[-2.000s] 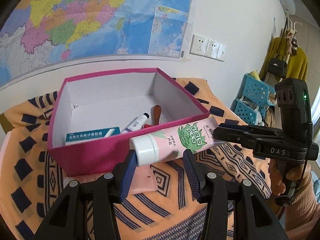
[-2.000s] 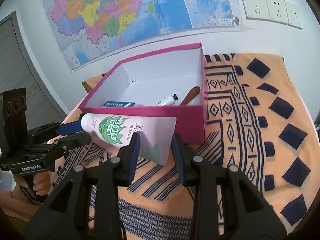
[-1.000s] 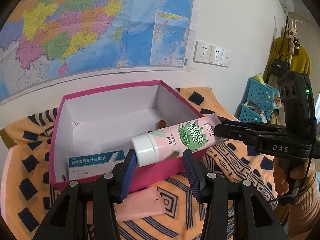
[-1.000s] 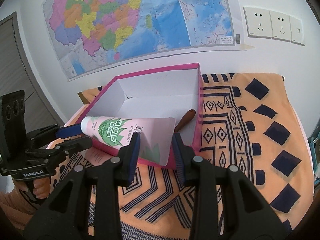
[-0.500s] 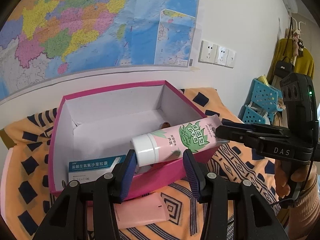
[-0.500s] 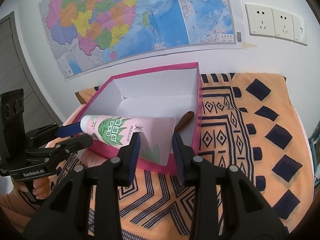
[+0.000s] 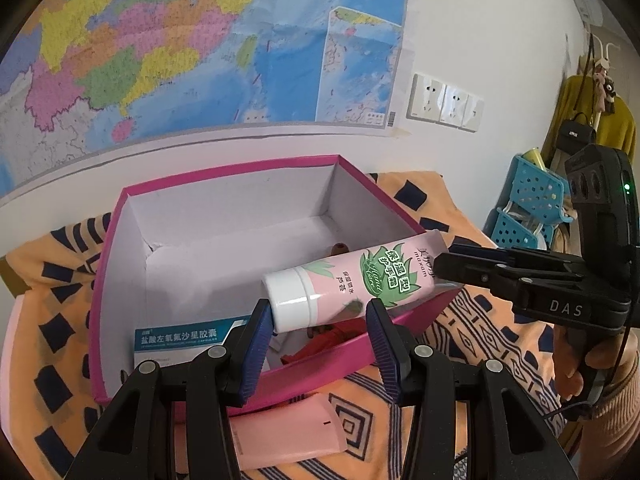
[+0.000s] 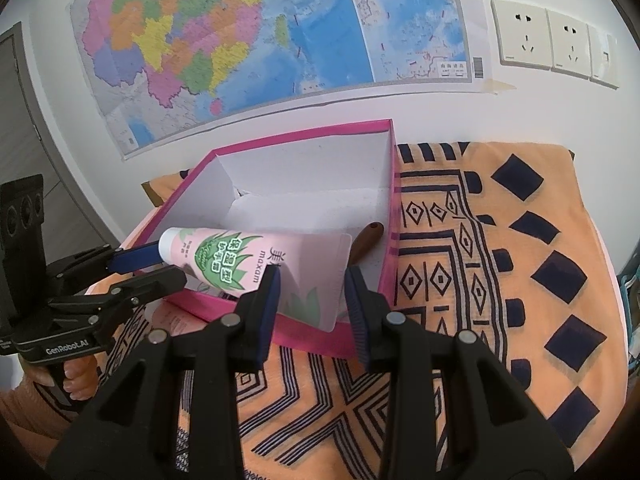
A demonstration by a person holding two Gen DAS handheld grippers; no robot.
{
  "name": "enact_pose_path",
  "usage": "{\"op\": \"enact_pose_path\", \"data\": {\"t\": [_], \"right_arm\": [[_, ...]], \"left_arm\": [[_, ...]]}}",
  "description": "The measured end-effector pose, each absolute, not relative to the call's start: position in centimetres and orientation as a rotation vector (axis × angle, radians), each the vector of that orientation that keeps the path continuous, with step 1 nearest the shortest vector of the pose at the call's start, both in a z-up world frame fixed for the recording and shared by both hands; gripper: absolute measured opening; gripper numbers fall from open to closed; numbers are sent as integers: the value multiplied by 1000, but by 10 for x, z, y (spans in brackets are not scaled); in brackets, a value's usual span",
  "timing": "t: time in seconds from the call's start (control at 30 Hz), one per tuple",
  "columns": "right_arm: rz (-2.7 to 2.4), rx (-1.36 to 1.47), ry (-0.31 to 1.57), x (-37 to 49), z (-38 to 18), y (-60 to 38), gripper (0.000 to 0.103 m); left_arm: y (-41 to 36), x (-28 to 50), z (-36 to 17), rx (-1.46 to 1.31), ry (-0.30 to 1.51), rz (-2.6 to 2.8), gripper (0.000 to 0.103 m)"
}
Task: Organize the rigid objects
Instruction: 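Lower the pink-green tube into the pink box and open the right gripper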
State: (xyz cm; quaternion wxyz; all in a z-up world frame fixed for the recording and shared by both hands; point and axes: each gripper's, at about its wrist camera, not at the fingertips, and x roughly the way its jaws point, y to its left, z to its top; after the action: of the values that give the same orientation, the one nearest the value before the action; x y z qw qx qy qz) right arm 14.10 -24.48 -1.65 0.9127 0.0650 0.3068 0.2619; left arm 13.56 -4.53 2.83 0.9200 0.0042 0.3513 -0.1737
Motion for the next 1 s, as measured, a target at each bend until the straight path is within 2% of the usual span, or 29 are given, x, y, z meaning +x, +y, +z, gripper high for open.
{"op": "enact_pose_path", "data": {"t": [0.57,1.0], "right_arm": [[501,83,676,157,-27,-233,37],[462,56,671,150,-28,-231,37]], "left_arm": [[-41,161,9,-12,797,-349,48],[-39,154,12,12,768,-339,48]]}}
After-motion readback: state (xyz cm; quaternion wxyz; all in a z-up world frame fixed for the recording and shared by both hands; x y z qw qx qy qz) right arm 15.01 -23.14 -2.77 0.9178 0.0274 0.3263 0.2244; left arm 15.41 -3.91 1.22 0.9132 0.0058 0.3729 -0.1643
